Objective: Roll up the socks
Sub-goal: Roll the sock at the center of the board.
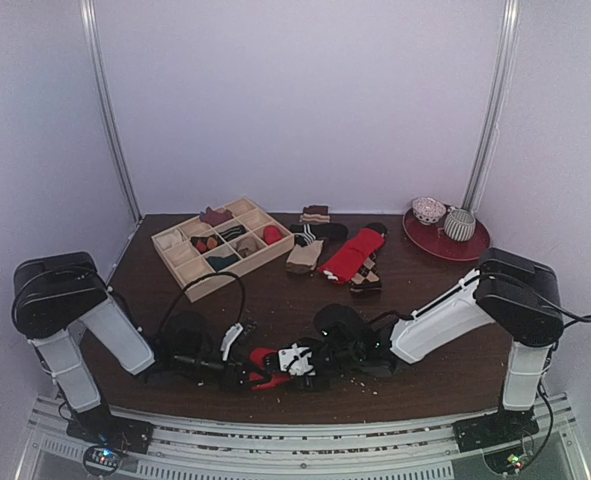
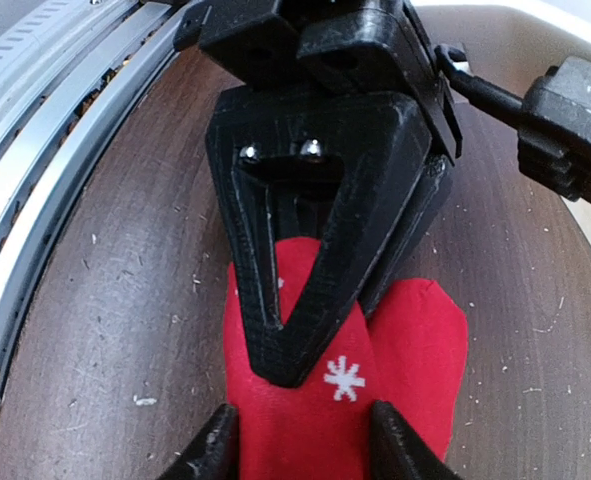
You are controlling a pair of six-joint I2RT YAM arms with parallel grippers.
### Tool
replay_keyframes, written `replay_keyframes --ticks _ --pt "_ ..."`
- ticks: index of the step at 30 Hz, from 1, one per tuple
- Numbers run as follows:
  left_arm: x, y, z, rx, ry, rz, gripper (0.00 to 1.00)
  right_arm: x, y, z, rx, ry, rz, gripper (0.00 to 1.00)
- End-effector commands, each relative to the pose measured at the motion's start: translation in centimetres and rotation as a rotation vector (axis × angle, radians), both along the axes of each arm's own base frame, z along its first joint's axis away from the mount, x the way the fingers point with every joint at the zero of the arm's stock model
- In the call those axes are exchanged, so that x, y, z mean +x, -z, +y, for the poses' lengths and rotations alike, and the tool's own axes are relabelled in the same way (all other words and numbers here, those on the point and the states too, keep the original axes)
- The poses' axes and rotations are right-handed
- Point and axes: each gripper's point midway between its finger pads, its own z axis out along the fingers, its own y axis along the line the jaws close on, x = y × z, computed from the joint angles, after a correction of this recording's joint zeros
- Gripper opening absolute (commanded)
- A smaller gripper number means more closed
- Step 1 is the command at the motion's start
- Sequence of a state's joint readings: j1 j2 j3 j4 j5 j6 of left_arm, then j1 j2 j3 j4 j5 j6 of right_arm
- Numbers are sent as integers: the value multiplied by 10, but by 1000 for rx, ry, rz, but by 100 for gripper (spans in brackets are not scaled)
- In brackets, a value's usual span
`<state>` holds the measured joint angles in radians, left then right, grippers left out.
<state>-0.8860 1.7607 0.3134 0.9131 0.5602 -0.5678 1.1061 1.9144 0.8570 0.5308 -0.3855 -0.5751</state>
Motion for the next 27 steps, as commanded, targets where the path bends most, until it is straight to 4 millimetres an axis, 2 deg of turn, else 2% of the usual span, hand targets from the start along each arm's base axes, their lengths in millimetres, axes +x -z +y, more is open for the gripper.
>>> replay_keyframes --ticks 1,3,7,8,10,11,14,15,19,21,24,27 --pt "-32 42 24 137 47 163 0 11 29 -7 -96 81 12 37" --pt "-32 36 21 119 61 143 3 14 42 -13 -138 112 23 30" --pt "-17 16 20 101 33 12 30 10 59 -14 -246 132 158 24" --pt "-10 7 21 100 12 -40 35 5 61 -14 -266 118 204 24" --pt "3 -9 25 112 -30 -162 55 1 63 -14 -310 123 284 23" --pt "10 -18 29 115 -53 -225 59 -3 62 -14 -322 115 331 23" --pt "21 -51 39 76 -108 -400 62 -7 62 -14 -379 133 471 24" --pt "23 -60 42 60 -129 -450 63 -9 68 -20 -427 158 531 24" --pt "18 -61 58 43 -155 -549 63 -17 80 -35 -564 202 699 24" --pt "16 -57 61 49 -157 -592 63 -20 79 -37 -585 217 771 24" --pt "16 -50 58 58 -141 -608 62 -18 82 -46 -606 264 898 25" --pt "16 -48 52 36 -125 -618 61 -16 88 -52 -625 307 955 24"
